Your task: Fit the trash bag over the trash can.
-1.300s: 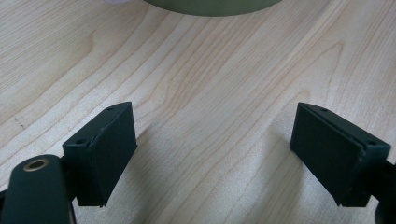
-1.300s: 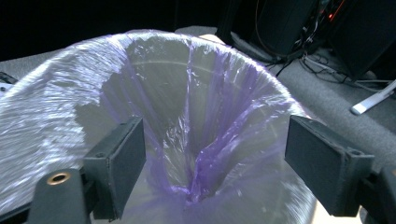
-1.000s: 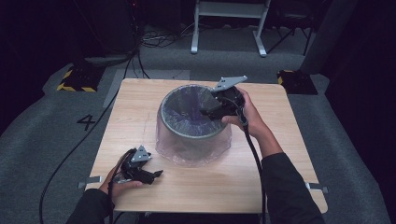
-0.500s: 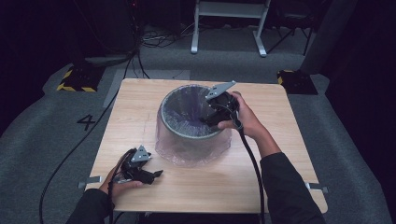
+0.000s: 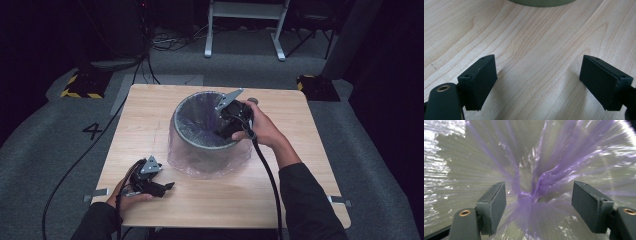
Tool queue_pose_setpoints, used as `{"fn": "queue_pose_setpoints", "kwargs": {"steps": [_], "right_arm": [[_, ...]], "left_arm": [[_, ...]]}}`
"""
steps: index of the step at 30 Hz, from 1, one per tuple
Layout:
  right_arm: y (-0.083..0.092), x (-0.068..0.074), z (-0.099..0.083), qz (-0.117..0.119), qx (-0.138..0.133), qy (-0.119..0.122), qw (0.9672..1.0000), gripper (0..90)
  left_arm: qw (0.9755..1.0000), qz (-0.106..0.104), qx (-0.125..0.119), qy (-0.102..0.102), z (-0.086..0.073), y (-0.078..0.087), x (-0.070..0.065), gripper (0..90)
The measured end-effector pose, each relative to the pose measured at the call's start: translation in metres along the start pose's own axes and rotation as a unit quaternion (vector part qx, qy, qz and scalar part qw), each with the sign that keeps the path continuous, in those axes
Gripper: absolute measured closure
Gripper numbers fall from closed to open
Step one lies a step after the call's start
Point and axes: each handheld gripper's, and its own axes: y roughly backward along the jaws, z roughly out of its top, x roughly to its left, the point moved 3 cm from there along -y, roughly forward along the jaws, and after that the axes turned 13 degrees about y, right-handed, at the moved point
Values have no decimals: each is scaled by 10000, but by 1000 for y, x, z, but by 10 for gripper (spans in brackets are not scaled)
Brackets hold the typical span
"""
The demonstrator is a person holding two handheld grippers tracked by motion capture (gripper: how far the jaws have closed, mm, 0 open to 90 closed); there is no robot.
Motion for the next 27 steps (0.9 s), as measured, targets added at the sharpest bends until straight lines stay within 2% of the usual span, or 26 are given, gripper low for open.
{"fn": "queue_pose_setpoints", "kwargs": {"steps": [14,23,27], "right_arm": [[0,0,-2,109,219,-74,9997,263],[0,-2,-3,131,174,-214,9995,263],[1,-3,-4,125,0,-279,9995,257]], "left_arm": [[10000,-2,1,-1,0,0,0,139],[10000,-3,1,0,0,0,0,140],[10000,-2,2,0,0,0,0,139]]}}
